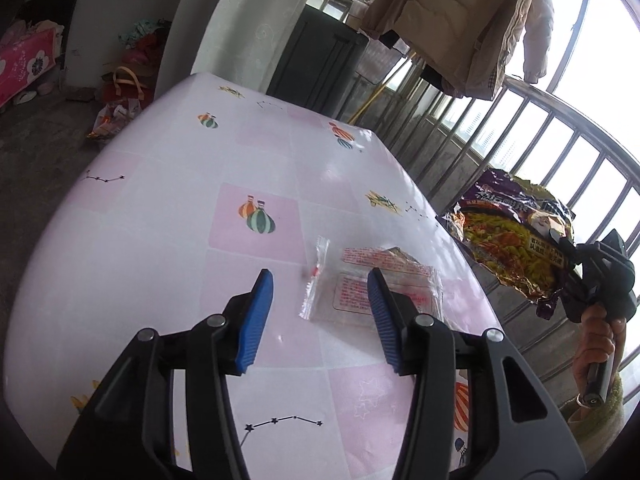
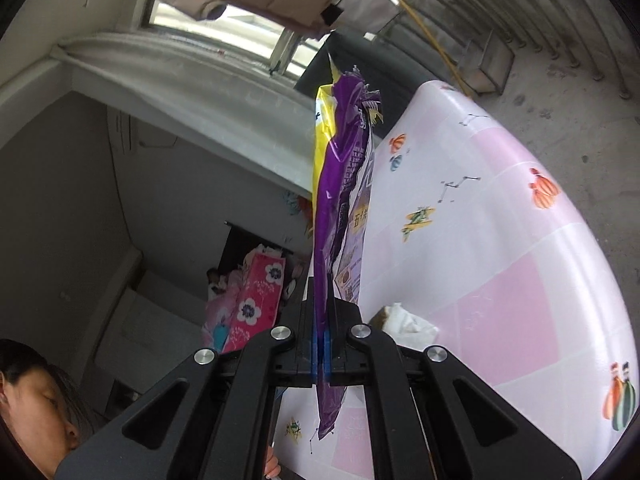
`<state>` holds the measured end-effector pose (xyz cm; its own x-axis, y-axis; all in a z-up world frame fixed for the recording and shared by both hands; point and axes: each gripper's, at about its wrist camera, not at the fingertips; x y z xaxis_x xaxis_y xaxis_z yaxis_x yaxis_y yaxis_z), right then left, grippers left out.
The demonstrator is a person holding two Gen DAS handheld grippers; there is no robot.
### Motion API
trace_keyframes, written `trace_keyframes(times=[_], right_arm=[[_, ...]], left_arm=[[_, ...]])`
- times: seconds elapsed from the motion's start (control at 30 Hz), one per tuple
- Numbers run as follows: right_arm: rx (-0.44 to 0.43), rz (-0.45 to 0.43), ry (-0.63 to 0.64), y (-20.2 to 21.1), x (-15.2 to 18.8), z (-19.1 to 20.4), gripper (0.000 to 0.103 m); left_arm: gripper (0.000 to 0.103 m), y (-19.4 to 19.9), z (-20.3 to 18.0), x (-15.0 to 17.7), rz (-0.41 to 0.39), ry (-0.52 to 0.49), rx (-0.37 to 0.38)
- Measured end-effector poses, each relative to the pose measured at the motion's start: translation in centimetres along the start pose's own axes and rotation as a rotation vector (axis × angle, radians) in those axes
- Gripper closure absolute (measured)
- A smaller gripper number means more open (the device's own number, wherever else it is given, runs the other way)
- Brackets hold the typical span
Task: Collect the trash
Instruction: 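Grasp the clear plastic bag with the left tool while right tool holds the snack bag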
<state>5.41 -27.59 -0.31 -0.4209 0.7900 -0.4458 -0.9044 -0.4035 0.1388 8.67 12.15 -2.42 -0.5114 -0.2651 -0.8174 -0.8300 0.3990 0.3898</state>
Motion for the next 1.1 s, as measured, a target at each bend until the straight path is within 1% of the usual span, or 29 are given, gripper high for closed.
trace_keyframes(times=[0.13, 0.23, 0.33, 0.4, 0.43, 0.5, 0.63, 0.7, 0.77, 0.87, 0.93, 1.0, 1.07, 1.1], right_arm=[[0.01, 0.018, -0.055, 0.4, 0.6, -2.0, 0.101], [0.01, 0.044, -0.076, -0.5, 1.5, -2.9, 0.101], [0.015, 0.068, -0.094, -1.9, 1.4, -3.5, 0.101], [0.028, 0.084, -0.088, -2.5, 1.8, -4.0, 0.101], [0.048, 0.094, -0.072, -2.9, 2.0, -4.2, 0.101], [0.076, 0.103, -0.044, -3.4, 2.1, -4.5, 0.101], [0.108, 0.117, -0.035, -4.0, 2.1, -5.7, 0.101], [0.113, 0.121, -0.039, -3.9, 2.1, -6.1, 0.101], [0.121, 0.126, -0.038, -4.0, 2.1, -6.4, 0.101], [0.126, 0.134, -0.04, -4.1, 2.3, -6.9, 0.101], [0.128, 0.138, -0.038, -4.1, 2.4, -7.0, 0.101], [0.131, 0.14, -0.037, -4.2, 2.3, -7.0, 0.101], [0.133, 0.141, -0.04, -4.2, 2.3, -7.1, 0.101], [0.135, 0.141, -0.041, -4.1, 2.4, -7.0, 0.101]], left_arm=[[0.057, -1.6, -0.7, 0.7, 0.052, -0.007, 0.025], [0.057, -2.7, -0.6, 1.5, 0.104, 0.015, 0.016], [0.057, -3.0, -1.0, 2.3, 0.145, 0.033, 0.06], [0.057, -3.3, -1.1, 3.0, 0.194, 0.073, 0.11], [0.057, -3.5, -1.1, 3.4, 0.217, 0.097, 0.132], [0.057, -4.3, -1.1, 4.4, 0.271, 0.166, 0.183], [0.057, -6.1, -0.8, 5.7, 0.352, 0.285, 0.228], [0.06, -6.7, -0.3, 5.9, 0.352, 0.354, 0.246], [0.06, -7.1, 0.1, 5.8, 0.339, 0.393, 0.246], [0.06, -7.4, 0.7, 5.8, 0.296, 0.466, 0.259], [0.06, -7.5, 0.9, 5.9, 0.267, 0.497, 0.26], [0.066, -7.9, 0.9, 6.0, 0.257, 0.511, 0.256], [0.078, -8.4, 1.0, 6.3, 0.268, 0.529, 0.244], [0.079, -8.6, 0.9, 6.5, 0.268, 0.538, 0.244]])
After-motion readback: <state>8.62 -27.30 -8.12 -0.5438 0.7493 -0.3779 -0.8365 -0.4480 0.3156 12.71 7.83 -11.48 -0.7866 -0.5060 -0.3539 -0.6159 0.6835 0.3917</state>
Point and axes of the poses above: each gripper's, at about its wrist camera, not at the fingertips, and y roughly against the way its jaws point, z to its left, x to its underside, and after that the axes turned 14 degrees about -z, right-handed
